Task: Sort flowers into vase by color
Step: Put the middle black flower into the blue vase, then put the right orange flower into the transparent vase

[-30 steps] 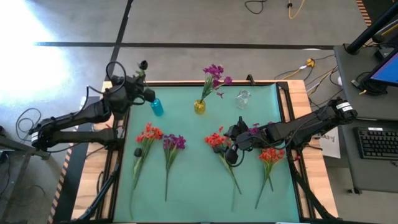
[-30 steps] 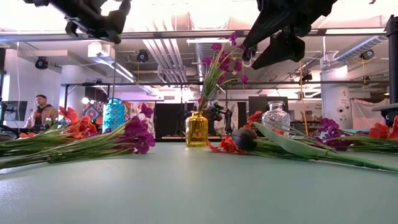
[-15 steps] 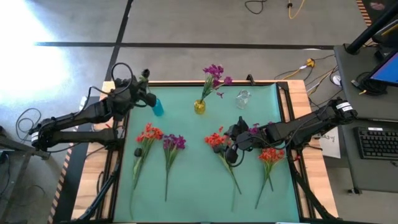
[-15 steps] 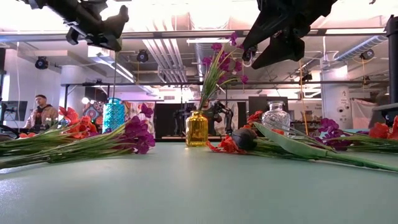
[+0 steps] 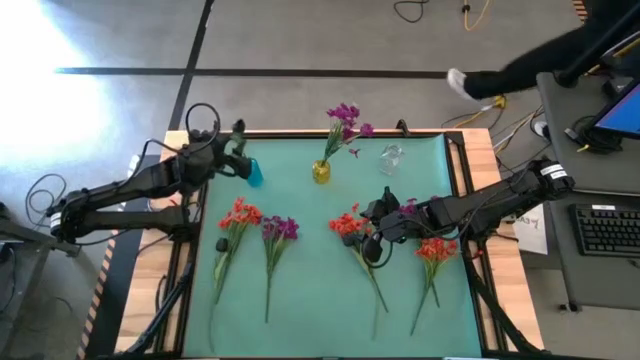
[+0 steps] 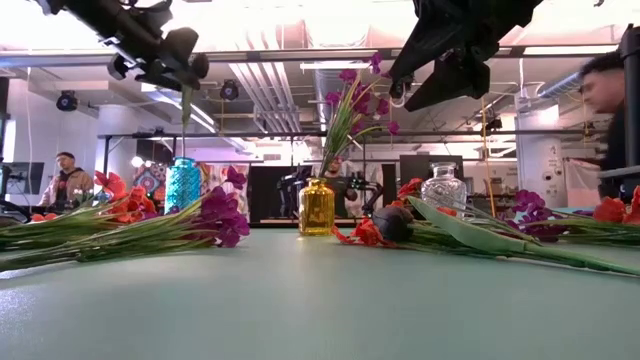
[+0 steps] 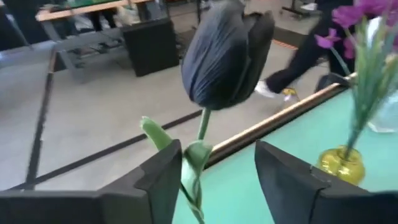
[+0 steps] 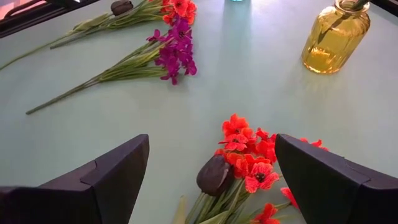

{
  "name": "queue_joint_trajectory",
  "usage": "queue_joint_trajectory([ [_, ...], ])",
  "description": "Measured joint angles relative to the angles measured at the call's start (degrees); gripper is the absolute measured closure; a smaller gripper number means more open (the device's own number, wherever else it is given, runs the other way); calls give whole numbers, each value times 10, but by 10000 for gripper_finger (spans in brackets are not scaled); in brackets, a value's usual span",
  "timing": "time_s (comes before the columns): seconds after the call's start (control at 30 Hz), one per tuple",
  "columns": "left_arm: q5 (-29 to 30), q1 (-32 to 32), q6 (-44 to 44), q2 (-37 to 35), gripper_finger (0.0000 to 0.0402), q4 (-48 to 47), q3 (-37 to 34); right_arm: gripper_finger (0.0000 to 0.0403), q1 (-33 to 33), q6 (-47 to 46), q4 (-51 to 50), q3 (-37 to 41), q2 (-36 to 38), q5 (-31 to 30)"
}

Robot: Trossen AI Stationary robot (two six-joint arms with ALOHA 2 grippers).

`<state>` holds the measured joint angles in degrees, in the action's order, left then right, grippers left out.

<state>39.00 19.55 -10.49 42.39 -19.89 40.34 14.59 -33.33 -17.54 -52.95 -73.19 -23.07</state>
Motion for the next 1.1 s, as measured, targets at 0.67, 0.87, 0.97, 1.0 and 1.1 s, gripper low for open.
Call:
queue_joint_trajectory([
  [0.67, -192, -4, -154, -11, 196, -274, 134, 62, 0, -22, -2, 0, 0, 5],
  [0.87, -237, -49, -207, -14, 196, -283, 128, 62, 0, -28, -4, 0, 0, 6],
  [0.97, -237, -75, -223, -13, 196, -283, 130, 62, 0, -28, -4, 0, 0, 6],
  [1.0, -236, -85, -229, -12, 196, -282, 132, 62, 0, -28, -4, 0, 0, 6],
  [1.1, -236, -112, -238, -12, 196, -284, 136, 62, 0, -28, -4, 0, 0, 6],
])
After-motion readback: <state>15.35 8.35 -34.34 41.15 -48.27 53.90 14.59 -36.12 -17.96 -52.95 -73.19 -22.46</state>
